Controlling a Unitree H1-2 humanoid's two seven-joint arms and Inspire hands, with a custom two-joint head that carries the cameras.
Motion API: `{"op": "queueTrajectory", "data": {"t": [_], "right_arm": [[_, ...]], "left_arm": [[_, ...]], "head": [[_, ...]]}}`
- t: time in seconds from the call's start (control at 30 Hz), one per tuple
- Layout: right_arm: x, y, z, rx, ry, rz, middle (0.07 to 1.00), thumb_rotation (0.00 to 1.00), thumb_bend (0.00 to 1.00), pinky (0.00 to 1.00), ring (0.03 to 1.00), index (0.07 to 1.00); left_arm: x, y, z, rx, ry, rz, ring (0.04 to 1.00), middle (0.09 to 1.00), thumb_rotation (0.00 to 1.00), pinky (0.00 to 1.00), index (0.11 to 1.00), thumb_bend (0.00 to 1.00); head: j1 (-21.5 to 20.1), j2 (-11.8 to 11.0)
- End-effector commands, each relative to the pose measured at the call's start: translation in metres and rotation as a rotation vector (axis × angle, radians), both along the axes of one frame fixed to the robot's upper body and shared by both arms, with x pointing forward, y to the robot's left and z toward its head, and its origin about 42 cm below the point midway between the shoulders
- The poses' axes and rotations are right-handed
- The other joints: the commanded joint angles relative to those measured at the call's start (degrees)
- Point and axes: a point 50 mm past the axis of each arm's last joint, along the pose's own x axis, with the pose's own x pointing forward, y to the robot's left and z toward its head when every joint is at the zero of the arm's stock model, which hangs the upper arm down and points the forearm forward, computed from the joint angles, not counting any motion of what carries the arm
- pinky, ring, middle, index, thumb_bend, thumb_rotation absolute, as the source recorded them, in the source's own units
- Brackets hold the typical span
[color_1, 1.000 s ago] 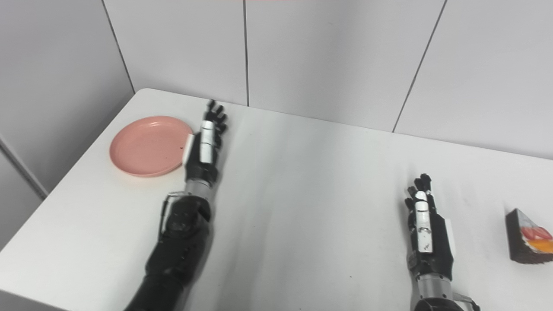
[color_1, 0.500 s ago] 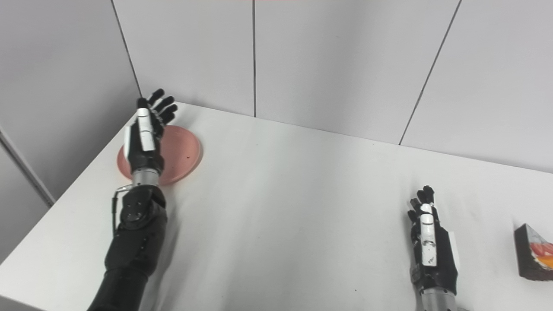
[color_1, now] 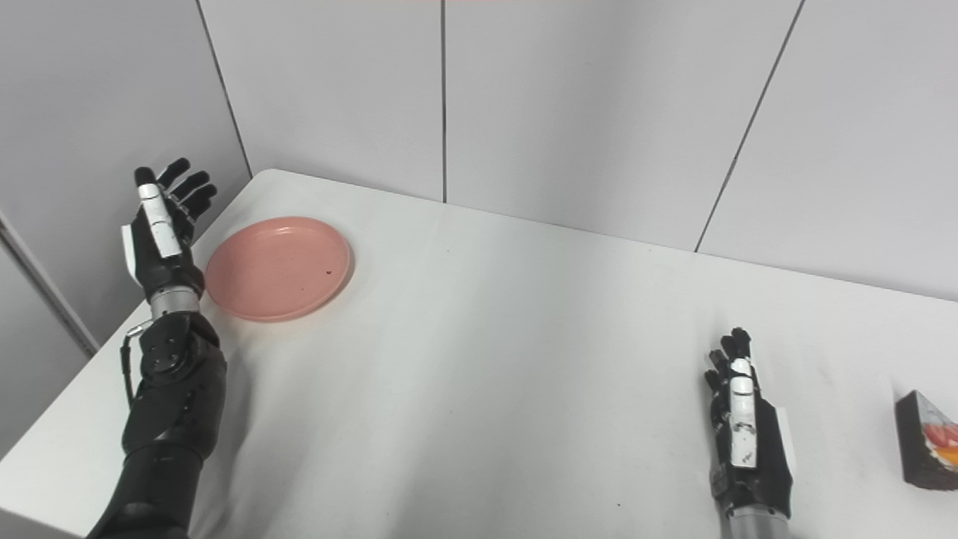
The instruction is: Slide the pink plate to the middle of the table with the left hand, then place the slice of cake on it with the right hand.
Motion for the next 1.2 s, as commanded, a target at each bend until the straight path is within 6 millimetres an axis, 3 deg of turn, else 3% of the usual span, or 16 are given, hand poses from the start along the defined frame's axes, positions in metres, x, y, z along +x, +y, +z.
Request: {"op": "queueTrajectory", "data": {"t": [0.0, 0.3, 0.47, 0.77, 1.17], "right_arm": [[0.002, 0.001, 0.015, 0.007, -0.051, 0.002, 1.0, 0.97, 0.38, 1.0, 1.0, 1.0], [0.002, 0.001, 0.015, 0.003, -0.058, -0.001, 1.0, 0.96, 0.39, 1.0, 1.0, 1.0], [0.001, 0.002, 0.016, -0.011, -0.06, -0.003, 1.0, 0.99, 0.38, 1.0, 1.0, 1.0], [0.0, 0.002, 0.018, -0.006, -0.056, -0.007, 1.0, 0.98, 0.37, 1.0, 1.0, 1.0], [0.001, 0.002, 0.018, -0.001, -0.066, -0.002, 1.0, 0.96, 0.4, 1.0, 1.0, 1.0]], "left_arm": [[0.005, 0.016, 0.03, 0.057, -0.071, 0.034, 0.703, 0.688, 1.0, 0.83, 0.701, 0.86], [0.004, 0.028, 0.022, 0.056, 0.003, 0.028, 0.729, 0.71, 1.0, 0.83, 0.72, 0.88], [0.004, 0.022, 0.016, 0.053, 0.046, -0.024, 0.765, 0.746, 1.0, 0.86, 0.743, 0.89], [0.012, 0.003, -0.001, 0.047, 0.155, -0.173, 0.838, 0.825, 1.0, 0.83, 0.824, 0.91], [0.023, -0.018, -0.014, 0.093, 0.245, -0.345, 0.954, 0.927, 1.0, 1.0, 0.923, 0.89]], "head": [[0.0, 0.0], [-0.1, 0.1], [-0.2, 0.5], [-0.1, 0.9], [-0.5, 1.4]]}}
